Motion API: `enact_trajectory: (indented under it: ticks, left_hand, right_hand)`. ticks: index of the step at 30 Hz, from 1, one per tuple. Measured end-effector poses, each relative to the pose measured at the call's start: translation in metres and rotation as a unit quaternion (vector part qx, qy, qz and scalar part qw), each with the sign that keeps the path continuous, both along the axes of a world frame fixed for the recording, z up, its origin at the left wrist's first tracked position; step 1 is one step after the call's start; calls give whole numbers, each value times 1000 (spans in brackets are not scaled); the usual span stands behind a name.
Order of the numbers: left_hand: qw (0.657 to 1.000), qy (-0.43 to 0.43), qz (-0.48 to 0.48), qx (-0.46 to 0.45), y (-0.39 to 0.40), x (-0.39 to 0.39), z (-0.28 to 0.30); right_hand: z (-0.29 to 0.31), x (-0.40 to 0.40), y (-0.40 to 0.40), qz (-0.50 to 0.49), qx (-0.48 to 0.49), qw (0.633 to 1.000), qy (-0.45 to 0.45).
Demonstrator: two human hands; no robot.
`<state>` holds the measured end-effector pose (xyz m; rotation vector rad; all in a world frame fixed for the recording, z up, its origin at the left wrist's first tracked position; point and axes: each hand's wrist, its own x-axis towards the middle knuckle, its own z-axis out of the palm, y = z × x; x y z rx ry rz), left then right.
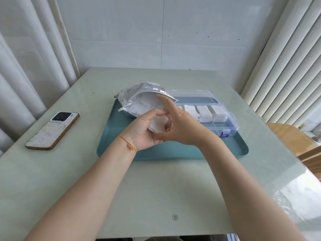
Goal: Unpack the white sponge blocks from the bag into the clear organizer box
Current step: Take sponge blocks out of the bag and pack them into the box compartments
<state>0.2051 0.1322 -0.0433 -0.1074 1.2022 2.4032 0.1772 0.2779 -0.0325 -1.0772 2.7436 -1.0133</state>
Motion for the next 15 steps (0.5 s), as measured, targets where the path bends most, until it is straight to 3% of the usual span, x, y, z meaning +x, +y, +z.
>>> enact_trajectory:
  ticks: [6, 10, 15]
  left_hand:
    - [999, 3, 26, 27, -1, -4, -4]
    - [998, 50, -21, 18, -2, -4, -7]
    - [997, 61, -29, -38, -1, -7, -14]
  right_hand:
    - [2, -2, 4, -6, 19, 1000, -2]
    - [-1, -4, 2, -16, -1, 1000, 4]
    - [2, -1, 0, -6, -11, 1000, -6]
